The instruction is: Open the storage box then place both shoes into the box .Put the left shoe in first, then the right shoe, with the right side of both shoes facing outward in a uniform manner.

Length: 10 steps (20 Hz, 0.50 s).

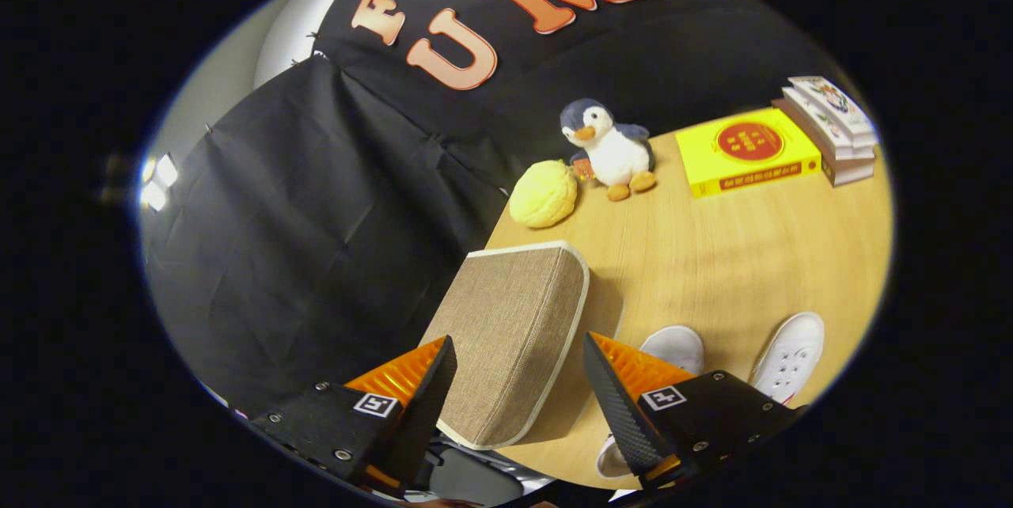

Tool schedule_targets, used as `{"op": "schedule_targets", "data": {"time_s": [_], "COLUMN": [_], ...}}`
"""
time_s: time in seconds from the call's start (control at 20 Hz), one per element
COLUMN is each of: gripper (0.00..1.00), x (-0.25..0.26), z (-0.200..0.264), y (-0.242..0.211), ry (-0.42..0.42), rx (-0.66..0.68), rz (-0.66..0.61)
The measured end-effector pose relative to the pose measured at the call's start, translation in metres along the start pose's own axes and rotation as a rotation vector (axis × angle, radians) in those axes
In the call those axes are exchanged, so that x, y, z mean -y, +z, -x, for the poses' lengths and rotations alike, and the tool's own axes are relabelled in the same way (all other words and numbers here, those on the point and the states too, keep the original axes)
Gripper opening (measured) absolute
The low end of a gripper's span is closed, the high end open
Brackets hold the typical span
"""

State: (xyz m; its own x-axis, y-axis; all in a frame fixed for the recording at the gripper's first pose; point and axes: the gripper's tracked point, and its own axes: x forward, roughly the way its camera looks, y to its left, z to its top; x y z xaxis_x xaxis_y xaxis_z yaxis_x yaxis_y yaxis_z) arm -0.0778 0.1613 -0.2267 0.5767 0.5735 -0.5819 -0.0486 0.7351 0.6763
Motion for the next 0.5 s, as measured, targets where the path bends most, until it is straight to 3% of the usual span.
{"op": "schedule_targets", "data": {"time_s": [0.5], "gripper": [0.96], "x": [0.008], "z": [-0.037], "y": [-0.071], "ry": [0.182], "rx": [-0.195], "rz": [-0.222]}}
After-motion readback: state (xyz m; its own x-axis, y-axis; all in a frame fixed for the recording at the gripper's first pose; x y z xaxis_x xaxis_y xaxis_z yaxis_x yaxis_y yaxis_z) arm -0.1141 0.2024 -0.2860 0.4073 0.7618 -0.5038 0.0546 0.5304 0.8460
